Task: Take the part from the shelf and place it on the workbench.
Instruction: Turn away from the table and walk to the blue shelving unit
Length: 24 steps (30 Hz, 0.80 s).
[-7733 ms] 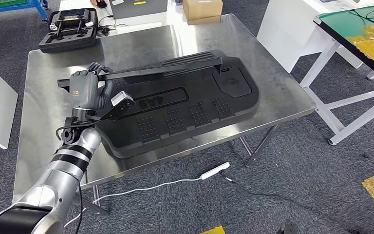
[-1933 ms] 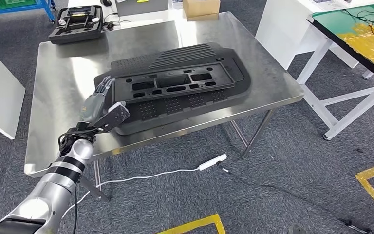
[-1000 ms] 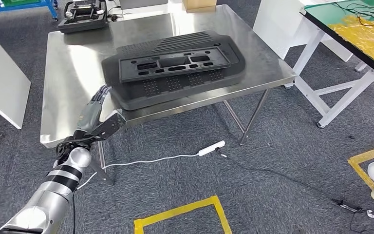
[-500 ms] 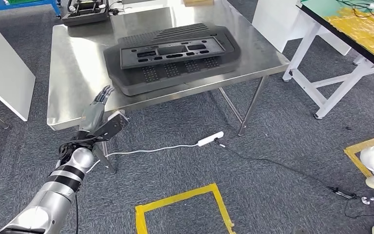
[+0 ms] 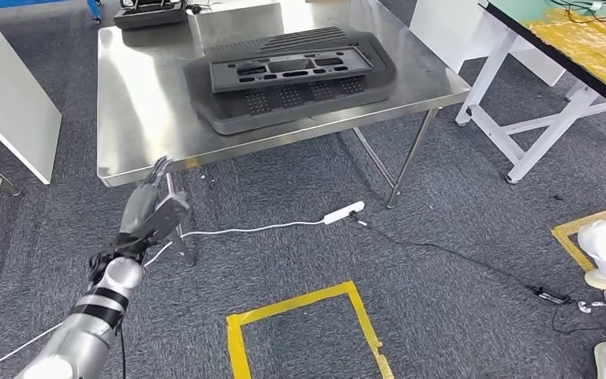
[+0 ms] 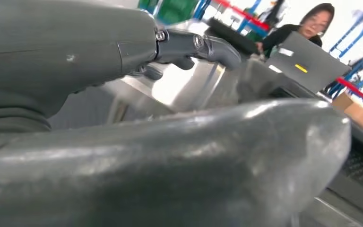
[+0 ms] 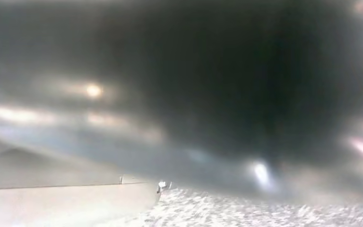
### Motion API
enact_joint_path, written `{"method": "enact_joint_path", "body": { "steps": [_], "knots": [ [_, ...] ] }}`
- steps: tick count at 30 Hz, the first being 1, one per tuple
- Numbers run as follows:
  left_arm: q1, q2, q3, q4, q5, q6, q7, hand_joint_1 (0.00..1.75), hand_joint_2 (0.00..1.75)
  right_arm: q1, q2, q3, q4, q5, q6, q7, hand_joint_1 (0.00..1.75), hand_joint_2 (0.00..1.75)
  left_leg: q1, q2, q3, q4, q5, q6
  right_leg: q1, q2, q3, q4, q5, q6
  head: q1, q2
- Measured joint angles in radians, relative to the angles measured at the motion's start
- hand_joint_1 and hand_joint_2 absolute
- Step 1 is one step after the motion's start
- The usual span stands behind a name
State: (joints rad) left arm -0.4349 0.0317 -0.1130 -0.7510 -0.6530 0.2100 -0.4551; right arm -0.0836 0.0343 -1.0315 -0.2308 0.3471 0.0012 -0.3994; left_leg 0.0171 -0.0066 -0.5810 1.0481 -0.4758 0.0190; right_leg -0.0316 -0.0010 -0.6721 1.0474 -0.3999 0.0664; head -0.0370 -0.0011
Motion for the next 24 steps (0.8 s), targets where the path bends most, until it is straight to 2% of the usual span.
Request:
{"method": "enact_joint_path", "body": {
  "steps": [1, 3, 4, 5, 6, 7, 8, 9, 10, 11, 12, 14, 15, 16, 17, 18, 19, 20, 21, 22, 23, 24],
  "knots": [
    [0.025, -0.002, 0.016, -0.009, 0.031, -0.006, -0.015, 0.00, 0.00, 0.002, 0.001, -0.002, 0.000, 0.003, -0.003, -0.003, 0.00, 0.00, 0.000, 0.000, -0.009, -0.002, 0.008, 0.009, 0.000, 0.000, -0.019, 0.044, -0.036, -0.005, 0.002, 0.000],
    [0.080, -0.011, 0.056, -0.019, 0.107, -0.028, -0.041, 0.00, 0.00, 0.004, 0.002, -0.004, 0.000, 0.017, -0.010, -0.009, 0.00, 0.00, -0.003, -0.002, -0.032, -0.002, 0.024, 0.018, 0.002, 0.000, -0.061, 0.172, -0.109, -0.013, 0.007, 0.000],
    [0.108, -0.016, 0.083, -0.018, 0.154, -0.044, -0.051, 0.00, 0.00, 0.004, 0.003, -0.004, 0.000, 0.026, -0.013, -0.011, 0.00, 0.00, -0.004, -0.005, -0.043, -0.001, 0.033, 0.019, 0.002, 0.000, -0.073, 0.226, -0.127, -0.012, 0.008, 0.000],
    [0.135, -0.023, 0.115, -0.014, 0.205, -0.059, -0.060, 0.00, 0.00, 0.005, 0.004, -0.004, 0.000, 0.035, -0.016, -0.010, 0.00, 0.00, -0.006, -0.007, -0.055, -0.001, 0.042, 0.018, 0.003, 0.000, -0.071, 0.253, -0.127, -0.007, 0.008, 0.000],
    [0.158, -0.030, 0.149, -0.004, 0.255, -0.069, -0.068, 0.00, 0.00, 0.007, 0.006, -0.004, 0.000, 0.042, -0.020, -0.006, 0.00, 0.00, -0.007, -0.012, -0.066, -0.001, 0.050, 0.017, 0.005, 0.002, -0.050, 0.244, -0.112, -0.002, 0.008, 0.000],
    [0.178, -0.036, 0.187, 0.013, 0.304, -0.075, -0.077, 0.00, 0.00, 0.007, 0.009, -0.004, 0.000, 0.049, -0.027, 0.000, 0.00, 0.00, -0.008, -0.019, -0.077, -0.001, 0.059, 0.014, 0.008, 0.008, -0.011, 0.202, -0.095, -0.001, 0.008, 0.000],
    [0.193, -0.044, 0.227, 0.039, 0.350, -0.079, -0.088, 0.00, 0.00, 0.008, 0.012, -0.004, 0.000, 0.058, -0.037, 0.009, 0.00, 0.00, -0.007, -0.026, -0.087, -0.001, 0.068, 0.010, 0.011, 0.025, 0.041, 0.136, -0.088, -0.007, 0.007, 0.000],
    [0.205, -0.051, 0.268, 0.072, 0.394, -0.080, -0.101, 0.00, 0.00, 0.008, 0.015, -0.004, 0.000, 0.068, -0.048, 0.018, 0.00, 0.00, -0.007, -0.032, -0.094, -0.001, 0.075, 0.006, 0.014, 0.042, 0.096, 0.063, -0.093, -0.016, 0.008, 0.000],
    [0.215, -0.056, 0.311, 0.108, 0.434, -0.081, -0.115, 0.00, 0.00, 0.008, 0.018, -0.003, 0.000, 0.078, -0.060, 0.027, 0.00, 0.00, -0.007, -0.038, -0.098, -0.001, 0.082, 0.001, 0.018, 0.057, 0.138, 0.006, -0.104, -0.025, 0.007, 0.000],
    [0.227, -0.059, 0.359, 0.148, 0.472, -0.080, -0.126, 0.00, 0.00, 0.008, 0.021, -0.001, 0.001, 0.089, -0.072, 0.038, 0.00, 0.00, -0.005, -0.044, -0.099, -0.003, 0.088, -0.006, 0.022, 0.064, 0.162, -0.030, -0.116, -0.032, 0.008, 0.000],
    [0.239, -0.060, 0.404, 0.186, 0.505, -0.079, -0.131, 0.00, 0.00, 0.009, 0.026, 0.000, 0.001, 0.099, -0.082, 0.048, 0.00, 0.00, -0.004, -0.050, -0.099, -0.007, 0.095, -0.014, 0.026, 0.059, 0.169, -0.045, -0.120, -0.036, 0.009, 0.000],
    [0.270, -0.060, 0.495, 0.258, 0.554, -0.073, -0.125, 0.00, 0.00, 0.010, 0.035, 0.004, 0.002, 0.118, -0.100, 0.073, 0.00, 0.00, -0.001, -0.055, -0.102, -0.009, 0.100, -0.029, 0.021, 0.039, 0.169, -0.059, -0.108, -0.048, 0.008, 0.000],
    [0.283, -0.060, 0.533, 0.288, 0.568, -0.064, -0.117, 0.00, 0.00, 0.011, 0.040, 0.007, 0.002, 0.126, -0.107, 0.083, 0.00, 0.00, -0.001, -0.048, -0.111, 0.006, 0.083, -0.034, 0.016, 0.028, 0.172, -0.067, -0.100, -0.057, 0.005, 0.000],
    [0.296, -0.061, 0.567, 0.316, 0.578, -0.051, -0.109, 0.00, 0.00, 0.012, 0.044, 0.010, 0.003, 0.133, -0.114, 0.093, 0.00, 0.00, -0.002, -0.036, -0.125, 0.042, 0.051, -0.037, 0.011, 0.015, 0.175, -0.073, -0.092, -0.065, 0.002, 0.000],
    [0.306, -0.063, 0.595, 0.341, 0.580, -0.032, -0.101, 0.00, 0.00, 0.013, 0.047, 0.013, 0.003, 0.140, -0.120, 0.100, 0.00, 0.00, -0.002, -0.021, -0.146, 0.096, 0.010, -0.040, 0.012, 0.004, 0.175, -0.073, -0.089, -0.069, -0.001, 0.000],
    [0.314, -0.064, 0.618, 0.363, 0.578, -0.010, -0.091, 0.00, 0.00, 0.014, 0.050, 0.016, 0.004, 0.148, -0.125, 0.108, 0.00, 0.00, 0.000, -0.013, -0.167, 0.158, -0.028, -0.043, 0.013, -0.008, 0.172, -0.073, -0.086, -0.072, -0.004, 0.000],
    [0.322, -0.065, 0.637, 0.383, 0.571, 0.016, -0.079, 0.00, 0.00, 0.016, 0.053, 0.019, 0.004, 0.158, -0.131, 0.116, 0.00, 0.00, 0.002, -0.007, -0.182, 0.211, -0.051, -0.048, 0.014, -0.021, 0.170, -0.072, -0.085, -0.072, -0.004, 0.000],
    [0.329, -0.067, 0.652, 0.401, 0.561, 0.046, -0.064, 0.00, 0.00, 0.017, 0.056, 0.024, 0.005, 0.171, -0.138, 0.125, 0.00, 0.00, 0.006, -0.003, -0.185, 0.238, -0.055, -0.053, 0.014, -0.033, 0.168, -0.071, -0.085, -0.071, -0.005, 0.000],
    [0.336, -0.068, 0.664, 0.417, 0.550, 0.076, -0.047, 0.00, 0.00, 0.017, 0.060, 0.030, 0.006, 0.185, -0.146, 0.135, 0.00, 0.00, 0.009, 0.003, -0.169, 0.228, -0.042, -0.057, 0.013, -0.045, 0.168, -0.070, -0.085, -0.070, -0.005, 0.000],
    [0.342, -0.070, 0.673, 0.431, 0.540, 0.104, -0.030, 0.00, 0.00, 0.018, 0.065, 0.038, 0.006, 0.199, -0.155, 0.144, 0.00, 0.00, 0.012, 0.012, -0.135, 0.185, -0.018, -0.061, 0.012, -0.055, 0.168, -0.068, -0.086, -0.068, -0.006, 0.000],
    [0.347, -0.073, 0.679, 0.443, 0.532, 0.126, -0.013, 0.00, 0.00, 0.018, 0.069, 0.045, 0.007, 0.211, -0.164, 0.154, 0.00, 0.00, 0.015, 0.031, -0.094, 0.120, 0.004, -0.064, 0.013, -0.065, 0.169, -0.065, -0.089, -0.064, -0.006, 0.000],
    [0.349, -0.077, 0.685, 0.454, 0.526, 0.145, 0.008, 0.00, 0.00, 0.018, 0.073, 0.053, 0.008, 0.225, -0.176, 0.167, 0.00, 0.00, 0.013, 0.050, -0.057, 0.064, 0.020, -0.063, 0.014, -0.075, 0.166, -0.062, -0.092, -0.058, -0.008, 0.000]
  ]
}}
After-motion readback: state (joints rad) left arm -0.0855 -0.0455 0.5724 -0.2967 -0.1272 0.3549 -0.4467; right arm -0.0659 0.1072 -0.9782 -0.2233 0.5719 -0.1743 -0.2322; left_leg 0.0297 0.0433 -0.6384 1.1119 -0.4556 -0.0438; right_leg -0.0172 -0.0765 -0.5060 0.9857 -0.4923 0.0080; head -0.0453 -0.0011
